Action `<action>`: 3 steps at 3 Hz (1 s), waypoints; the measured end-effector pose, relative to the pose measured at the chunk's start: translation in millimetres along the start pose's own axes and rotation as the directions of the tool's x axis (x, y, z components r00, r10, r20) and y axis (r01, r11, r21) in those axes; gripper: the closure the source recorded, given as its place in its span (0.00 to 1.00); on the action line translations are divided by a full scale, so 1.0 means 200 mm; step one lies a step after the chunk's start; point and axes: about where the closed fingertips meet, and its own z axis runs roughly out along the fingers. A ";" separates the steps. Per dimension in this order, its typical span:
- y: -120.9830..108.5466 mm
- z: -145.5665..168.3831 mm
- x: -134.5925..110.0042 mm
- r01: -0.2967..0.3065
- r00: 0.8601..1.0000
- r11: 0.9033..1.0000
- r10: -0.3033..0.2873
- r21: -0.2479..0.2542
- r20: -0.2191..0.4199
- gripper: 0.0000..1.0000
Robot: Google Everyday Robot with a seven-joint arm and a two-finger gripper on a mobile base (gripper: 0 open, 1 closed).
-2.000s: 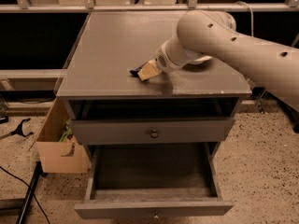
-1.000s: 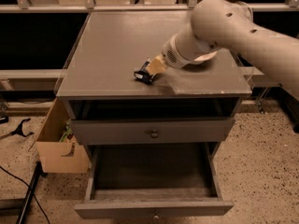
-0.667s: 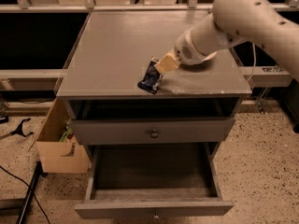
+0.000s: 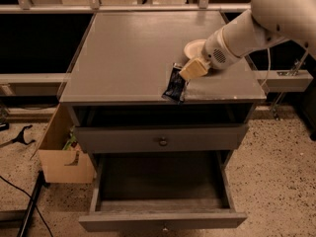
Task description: Place rxbar blueberry into middle drawer
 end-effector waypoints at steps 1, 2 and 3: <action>0.00 -0.05 0.00 0.036 0.999 0.999 -0.035 -0.015 0.015 1.00; 0.01 -0.11 -0.03 0.077 0.997 0.997 -0.077 -0.027 0.031 1.00; 0.08 -0.18 -0.04 0.121 0.992 0.991 -0.119 -0.054 0.042 1.00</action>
Offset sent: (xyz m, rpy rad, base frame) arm -0.0144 -0.0140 0.0375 0.0085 -0.0711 0.1187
